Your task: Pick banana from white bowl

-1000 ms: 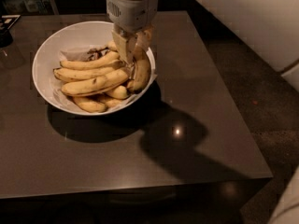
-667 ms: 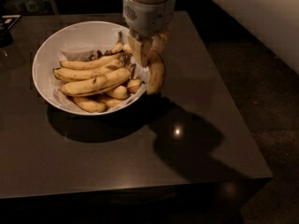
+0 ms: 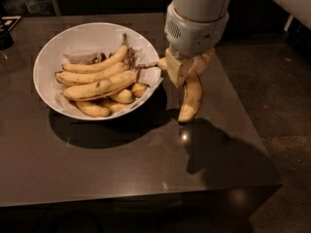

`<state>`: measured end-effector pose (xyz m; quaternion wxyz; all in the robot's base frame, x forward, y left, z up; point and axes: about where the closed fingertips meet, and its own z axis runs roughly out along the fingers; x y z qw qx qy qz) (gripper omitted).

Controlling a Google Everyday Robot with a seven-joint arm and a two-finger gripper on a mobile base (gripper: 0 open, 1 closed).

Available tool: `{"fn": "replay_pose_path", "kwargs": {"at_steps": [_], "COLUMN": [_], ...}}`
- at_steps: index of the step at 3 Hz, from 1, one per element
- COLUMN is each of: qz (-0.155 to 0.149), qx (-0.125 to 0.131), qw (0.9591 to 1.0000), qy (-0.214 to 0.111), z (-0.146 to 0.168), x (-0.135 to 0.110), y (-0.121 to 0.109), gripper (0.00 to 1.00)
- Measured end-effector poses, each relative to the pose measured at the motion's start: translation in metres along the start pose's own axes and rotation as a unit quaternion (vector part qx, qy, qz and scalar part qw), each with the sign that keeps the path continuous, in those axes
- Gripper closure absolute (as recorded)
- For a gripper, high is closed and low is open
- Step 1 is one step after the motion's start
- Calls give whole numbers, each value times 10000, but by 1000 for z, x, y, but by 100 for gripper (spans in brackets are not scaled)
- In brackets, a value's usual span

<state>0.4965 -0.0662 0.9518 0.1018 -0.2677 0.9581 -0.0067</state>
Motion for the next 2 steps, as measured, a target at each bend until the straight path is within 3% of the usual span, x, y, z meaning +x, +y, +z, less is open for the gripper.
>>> {"fn": "replay_pose_path", "kwargs": {"at_steps": [1,2], "qz": [291,293], "qx": [-81,-82], "qw": [9995,9995], "qy": [-74,-104], "z": [-7,-6], "x": [39,39], "y": [0,0], "gripper": [100,100]}}
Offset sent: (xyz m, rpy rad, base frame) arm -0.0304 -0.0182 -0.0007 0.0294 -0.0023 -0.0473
